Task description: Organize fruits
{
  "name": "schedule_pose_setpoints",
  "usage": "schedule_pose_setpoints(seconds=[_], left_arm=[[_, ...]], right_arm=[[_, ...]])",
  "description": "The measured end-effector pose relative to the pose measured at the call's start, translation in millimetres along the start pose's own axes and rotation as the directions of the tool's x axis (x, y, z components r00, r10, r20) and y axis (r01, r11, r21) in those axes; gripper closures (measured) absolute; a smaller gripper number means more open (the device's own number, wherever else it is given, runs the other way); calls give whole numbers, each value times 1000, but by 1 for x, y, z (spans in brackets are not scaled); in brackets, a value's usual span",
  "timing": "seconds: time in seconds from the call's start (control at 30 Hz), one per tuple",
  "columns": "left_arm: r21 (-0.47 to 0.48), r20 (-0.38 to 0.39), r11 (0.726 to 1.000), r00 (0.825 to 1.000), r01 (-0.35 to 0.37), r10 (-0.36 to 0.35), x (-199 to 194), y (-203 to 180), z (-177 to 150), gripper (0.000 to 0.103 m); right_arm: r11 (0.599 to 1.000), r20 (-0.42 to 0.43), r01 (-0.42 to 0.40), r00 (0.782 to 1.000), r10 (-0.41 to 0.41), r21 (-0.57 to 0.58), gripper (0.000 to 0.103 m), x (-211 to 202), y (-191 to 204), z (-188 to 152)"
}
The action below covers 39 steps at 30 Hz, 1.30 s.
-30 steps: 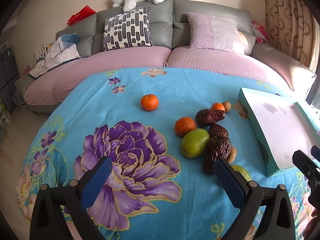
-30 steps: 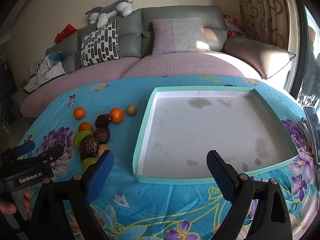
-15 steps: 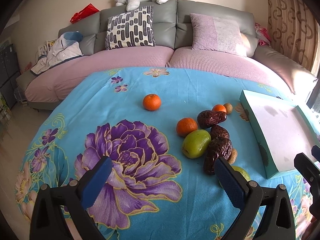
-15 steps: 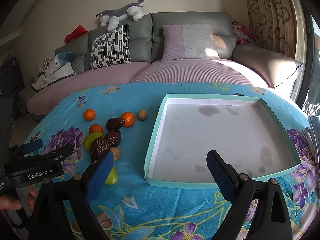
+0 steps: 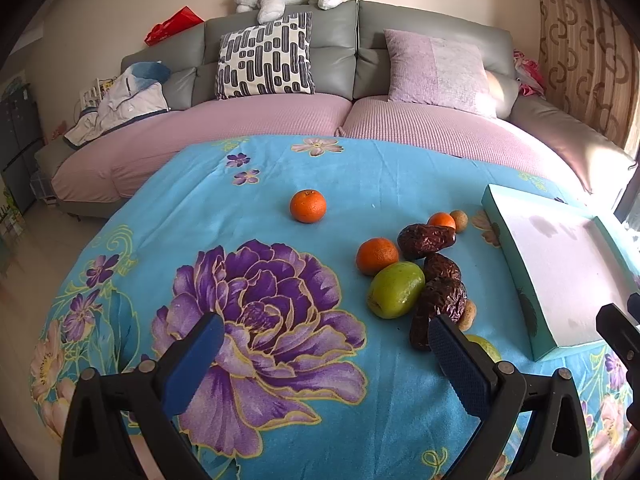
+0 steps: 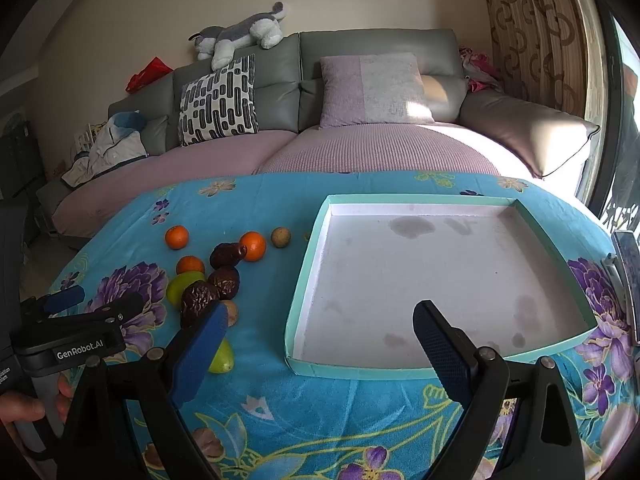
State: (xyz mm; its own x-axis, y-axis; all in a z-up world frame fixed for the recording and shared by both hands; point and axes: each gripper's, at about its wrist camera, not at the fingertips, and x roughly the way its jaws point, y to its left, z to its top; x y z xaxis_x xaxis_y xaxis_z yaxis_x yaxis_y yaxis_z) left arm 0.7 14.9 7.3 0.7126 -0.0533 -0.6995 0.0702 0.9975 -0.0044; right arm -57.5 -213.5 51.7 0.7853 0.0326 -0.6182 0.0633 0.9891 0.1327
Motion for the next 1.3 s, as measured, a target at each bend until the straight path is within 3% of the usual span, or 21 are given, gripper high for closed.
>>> schedule_pose_setpoints(seconds=[0.53,1.3], left_arm=[[10,-6,1000,1000,4,-4,0,-2,-1,0],[26,-99,999,995,-25,27,18,2,-6,0]], right_arm=[[1000,-37,24,999,-24,9,9,6,-3,-3],[999,-128,53,990,-50,13,10,25,-1,-8]])
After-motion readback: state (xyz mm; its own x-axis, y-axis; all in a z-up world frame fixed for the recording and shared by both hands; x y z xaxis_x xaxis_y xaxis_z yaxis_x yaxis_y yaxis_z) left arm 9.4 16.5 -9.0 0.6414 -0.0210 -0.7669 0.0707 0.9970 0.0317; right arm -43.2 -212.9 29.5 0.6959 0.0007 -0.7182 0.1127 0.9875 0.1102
